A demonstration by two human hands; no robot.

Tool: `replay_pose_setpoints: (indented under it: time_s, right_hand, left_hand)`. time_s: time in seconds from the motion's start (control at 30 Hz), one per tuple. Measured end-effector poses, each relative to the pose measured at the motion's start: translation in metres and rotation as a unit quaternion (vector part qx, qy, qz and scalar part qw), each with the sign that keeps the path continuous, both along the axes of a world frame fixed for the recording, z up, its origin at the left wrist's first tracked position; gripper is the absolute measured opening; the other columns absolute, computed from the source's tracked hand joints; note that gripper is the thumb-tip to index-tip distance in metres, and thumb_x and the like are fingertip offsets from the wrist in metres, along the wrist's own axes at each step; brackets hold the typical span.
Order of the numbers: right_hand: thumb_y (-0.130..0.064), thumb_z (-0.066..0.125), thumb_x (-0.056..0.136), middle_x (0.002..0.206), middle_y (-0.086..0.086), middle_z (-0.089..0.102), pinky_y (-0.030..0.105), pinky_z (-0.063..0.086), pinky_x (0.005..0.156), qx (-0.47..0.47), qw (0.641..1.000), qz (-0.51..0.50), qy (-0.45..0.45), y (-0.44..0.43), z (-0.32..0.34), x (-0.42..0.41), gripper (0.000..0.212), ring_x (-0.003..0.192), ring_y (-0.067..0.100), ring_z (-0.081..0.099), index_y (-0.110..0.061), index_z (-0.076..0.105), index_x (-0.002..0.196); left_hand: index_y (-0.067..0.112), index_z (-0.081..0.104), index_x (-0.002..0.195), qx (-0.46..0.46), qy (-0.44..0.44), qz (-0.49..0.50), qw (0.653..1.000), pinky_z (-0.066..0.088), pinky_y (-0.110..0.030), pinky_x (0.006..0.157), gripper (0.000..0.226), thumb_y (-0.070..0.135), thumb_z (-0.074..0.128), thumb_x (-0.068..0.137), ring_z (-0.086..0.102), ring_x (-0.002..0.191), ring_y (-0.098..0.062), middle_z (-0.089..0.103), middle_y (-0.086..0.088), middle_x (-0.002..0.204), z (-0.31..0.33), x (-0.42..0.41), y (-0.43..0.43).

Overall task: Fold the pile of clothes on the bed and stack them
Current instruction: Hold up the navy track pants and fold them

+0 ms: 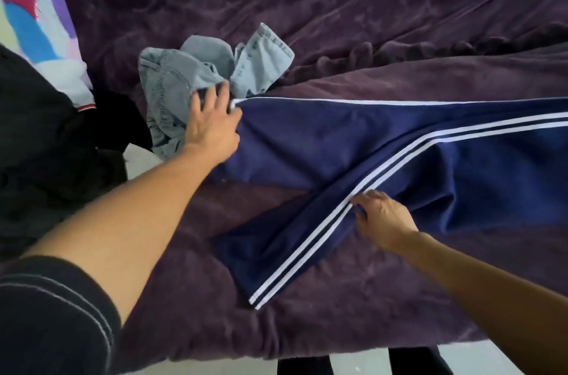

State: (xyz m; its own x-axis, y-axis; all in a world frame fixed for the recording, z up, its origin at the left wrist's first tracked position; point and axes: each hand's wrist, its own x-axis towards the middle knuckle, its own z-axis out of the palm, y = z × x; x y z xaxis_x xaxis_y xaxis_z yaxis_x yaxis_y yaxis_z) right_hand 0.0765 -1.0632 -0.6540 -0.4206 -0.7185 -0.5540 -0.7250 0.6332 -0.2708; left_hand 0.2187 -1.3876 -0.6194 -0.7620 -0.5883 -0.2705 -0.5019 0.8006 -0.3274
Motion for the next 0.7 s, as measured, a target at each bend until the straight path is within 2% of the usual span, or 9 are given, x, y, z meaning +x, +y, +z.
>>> replay_pose_setpoints:
  time_s: [0.17,0.2,0.27,0.33,0.4,0.47,0.53,0.6,0.7]
  right_hand:
    - [-0.012,0.056,0.084,0.144,0.001,0.036,0.035,0.044,0.093,0.029,0.997,0.030,0.069,-0.023,0.001,0.008,0.071,0.129,0.023,0.034,-0.031,0.029,0.147]
    - [-0.012,0.057,0.084,0.150,0.002,0.029,0.034,0.041,0.096,0.036,0.995,0.052,0.081,-0.027,0.002,0.011,0.075,0.134,0.024,0.029,-0.032,0.024,0.149]
    - [-0.014,0.057,0.085,0.159,0.006,0.012,0.036,0.033,0.105,0.056,0.988,0.112,0.092,-0.032,0.005,0.020,0.080,0.145,0.027,0.014,-0.035,0.016,0.151]
    - [-0.021,0.055,0.090,0.161,0.005,0.004,0.040,0.027,0.109,0.081,0.977,0.177,0.086,-0.033,0.003,0.029,0.069,0.148,0.028,0.003,-0.037,0.023,0.149]
    - [-0.030,0.050,0.094,0.159,-0.002,0.018,0.039,0.026,0.108,0.082,0.974,0.196,0.073,-0.032,-0.002,0.035,0.043,0.147,0.024,0.011,-0.038,0.047,0.136]
    - [-0.036,0.049,0.095,0.145,-0.010,0.043,0.036,0.031,0.102,0.012,0.989,0.143,0.039,-0.035,-0.003,0.034,0.028,0.138,0.019,0.032,-0.035,0.063,0.119]
    - [-0.032,0.058,0.092,0.121,-0.006,0.065,0.037,0.041,0.093,-0.106,0.992,0.069,0.001,-0.044,0.002,0.028,0.020,0.116,0.021,0.056,-0.026,0.072,0.106]
    - [-0.024,0.065,0.088,0.099,0.000,0.073,0.041,0.050,0.082,-0.184,0.983,0.008,-0.014,-0.058,0.011,0.019,0.013,0.093,0.027,0.067,-0.020,0.074,0.097]
    - [-0.022,0.062,0.090,0.093,0.001,0.074,0.041,0.052,0.078,-0.195,0.979,-0.050,-0.020,-0.083,0.025,0.006,0.013,0.086,0.030,0.068,-0.020,0.073,0.097]
  left_hand:
    - [0.007,0.056,0.118,0.049,0.181,0.118,0.975,0.026,-0.052,0.105,0.049,0.004,0.058,0.069,0.027,0.136,-0.039,0.024,-0.017,0.154,0.011,-0.002,-0.008]
    - [0.005,0.055,0.118,0.045,0.202,0.100,0.973,0.027,-0.052,0.104,0.050,0.001,0.056,0.068,0.030,0.135,-0.041,0.027,-0.019,0.152,0.013,0.003,-0.002]
    - [0.004,0.060,0.111,0.063,0.231,-0.022,0.971,0.035,-0.052,0.101,0.044,0.000,0.058,0.067,0.041,0.129,-0.044,0.042,-0.025,0.142,0.011,0.020,0.024]
    - [0.006,0.067,0.094,0.134,0.217,-0.155,0.954,0.044,-0.050,0.095,0.029,0.009,0.070,0.066,0.054,0.118,-0.041,0.059,-0.023,0.123,0.002,0.049,0.067]
    - [0.011,0.069,0.087,0.219,0.156,-0.178,0.947,0.045,-0.045,0.095,0.024,0.031,0.070,0.073,0.057,0.113,-0.035,0.065,-0.016,0.110,-0.011,0.082,0.108]
    - [0.017,0.067,0.099,0.294,0.037,-0.088,0.951,0.040,-0.040,0.096,0.053,0.062,0.046,0.080,0.053,0.113,-0.029,0.061,-0.007,0.112,-0.022,0.109,0.141]
    - [0.020,0.057,0.116,0.331,-0.065,0.014,0.941,0.036,-0.041,0.097,0.082,0.081,0.029,0.069,0.045,0.120,-0.025,0.052,-0.002,0.123,-0.031,0.124,0.166]
    - [0.019,0.048,0.122,0.341,-0.098,0.063,0.933,0.033,-0.043,0.100,0.078,0.076,0.038,0.070,0.037,0.129,-0.024,0.045,-0.001,0.132,-0.036,0.131,0.184]
    - [0.019,0.052,0.110,0.314,-0.023,0.122,0.941,0.038,-0.038,0.088,0.027,0.031,0.048,0.085,0.049,0.114,-0.025,0.055,-0.004,0.120,-0.031,0.123,0.178]
